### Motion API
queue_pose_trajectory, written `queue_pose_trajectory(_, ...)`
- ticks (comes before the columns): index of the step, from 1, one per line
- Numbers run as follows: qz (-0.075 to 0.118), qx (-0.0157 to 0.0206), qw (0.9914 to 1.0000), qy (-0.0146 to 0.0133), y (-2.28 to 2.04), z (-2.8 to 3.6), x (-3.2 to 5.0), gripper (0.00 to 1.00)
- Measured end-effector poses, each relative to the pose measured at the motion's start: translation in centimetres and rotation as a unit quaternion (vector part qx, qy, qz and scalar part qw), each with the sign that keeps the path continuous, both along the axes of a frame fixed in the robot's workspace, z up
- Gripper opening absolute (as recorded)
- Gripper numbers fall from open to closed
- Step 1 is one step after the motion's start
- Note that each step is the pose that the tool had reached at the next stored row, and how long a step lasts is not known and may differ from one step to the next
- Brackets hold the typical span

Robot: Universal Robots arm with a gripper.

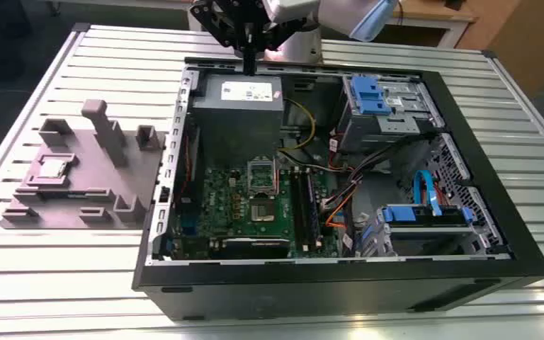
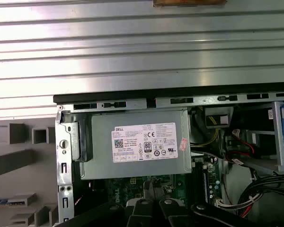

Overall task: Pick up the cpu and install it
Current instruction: 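Reach for the cpu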

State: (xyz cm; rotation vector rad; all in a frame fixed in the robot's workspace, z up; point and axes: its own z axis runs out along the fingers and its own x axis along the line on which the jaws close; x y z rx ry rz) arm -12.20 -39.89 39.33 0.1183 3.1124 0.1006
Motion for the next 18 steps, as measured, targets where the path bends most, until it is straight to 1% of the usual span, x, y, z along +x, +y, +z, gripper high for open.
queue_pose_trajectory(3, 0.0, 0.0009, 1.0, 0.0, 0.0, 0.0, -0.03, 0.1)
queue_pose_trajectory(18, 0.0, 0.0012, 1.0, 0.0, 0.0, 0.0, -0.37, 0.1)
